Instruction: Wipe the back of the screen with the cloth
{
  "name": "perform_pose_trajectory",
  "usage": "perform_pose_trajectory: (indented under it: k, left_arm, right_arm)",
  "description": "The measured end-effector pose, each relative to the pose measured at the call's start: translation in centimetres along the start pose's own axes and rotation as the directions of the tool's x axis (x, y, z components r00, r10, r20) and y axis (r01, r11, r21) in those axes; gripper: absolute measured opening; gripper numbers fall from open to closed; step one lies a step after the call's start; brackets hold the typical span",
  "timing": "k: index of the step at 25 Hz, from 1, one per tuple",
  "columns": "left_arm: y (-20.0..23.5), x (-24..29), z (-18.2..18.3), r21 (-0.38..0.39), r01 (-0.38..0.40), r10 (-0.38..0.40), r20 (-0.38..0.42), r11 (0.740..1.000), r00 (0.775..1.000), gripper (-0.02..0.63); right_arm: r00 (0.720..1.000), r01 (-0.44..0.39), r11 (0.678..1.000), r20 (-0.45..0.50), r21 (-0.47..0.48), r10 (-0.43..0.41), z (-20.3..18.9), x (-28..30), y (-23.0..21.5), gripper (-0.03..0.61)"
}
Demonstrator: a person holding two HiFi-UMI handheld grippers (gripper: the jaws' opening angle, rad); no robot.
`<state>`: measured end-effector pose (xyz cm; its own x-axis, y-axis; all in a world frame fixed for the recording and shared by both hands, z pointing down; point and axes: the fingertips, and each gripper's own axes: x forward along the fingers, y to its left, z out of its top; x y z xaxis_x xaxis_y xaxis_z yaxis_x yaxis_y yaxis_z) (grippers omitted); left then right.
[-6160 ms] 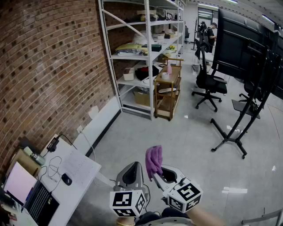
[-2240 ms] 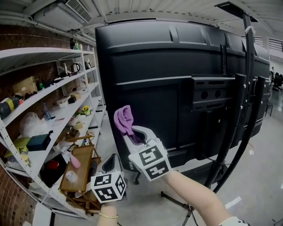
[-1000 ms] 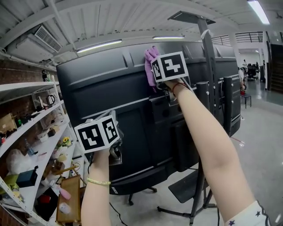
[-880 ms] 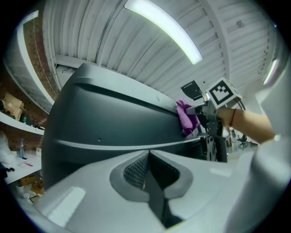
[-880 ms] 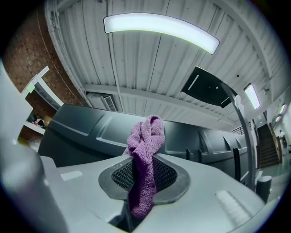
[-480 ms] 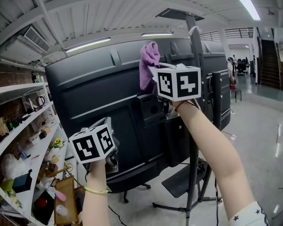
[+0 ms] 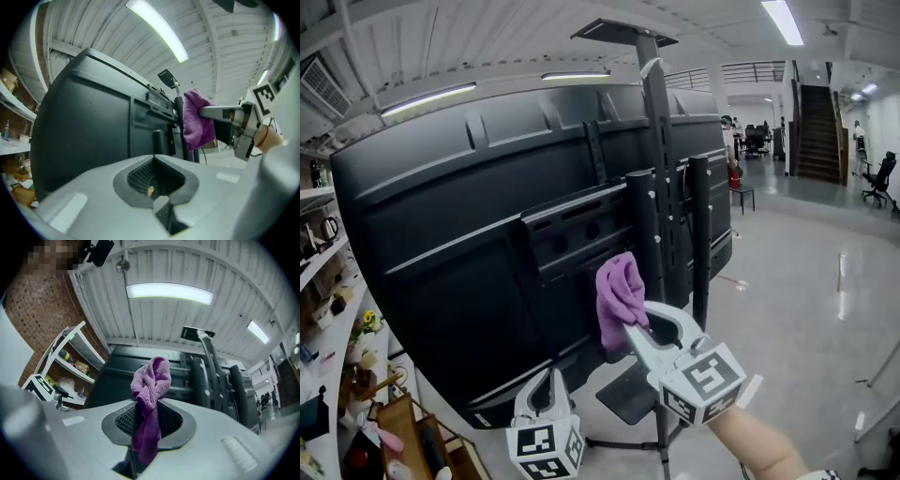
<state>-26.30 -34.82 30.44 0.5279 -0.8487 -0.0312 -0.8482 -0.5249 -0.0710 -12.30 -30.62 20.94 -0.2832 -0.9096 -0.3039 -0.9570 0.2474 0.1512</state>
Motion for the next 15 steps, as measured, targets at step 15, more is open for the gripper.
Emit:
perform_pose_trajectory:
  k: [15]
  left_arm:
    - [-33.1,11.0,-8.3,-0.107,0.087,-0.098,-0.107,0.990,0.989,0.008]
  right_arm:
    - [0.966,0.082,0.997,-0.247,-0.011,-0.082,-11.6,-21.3,-23.8,0.063]
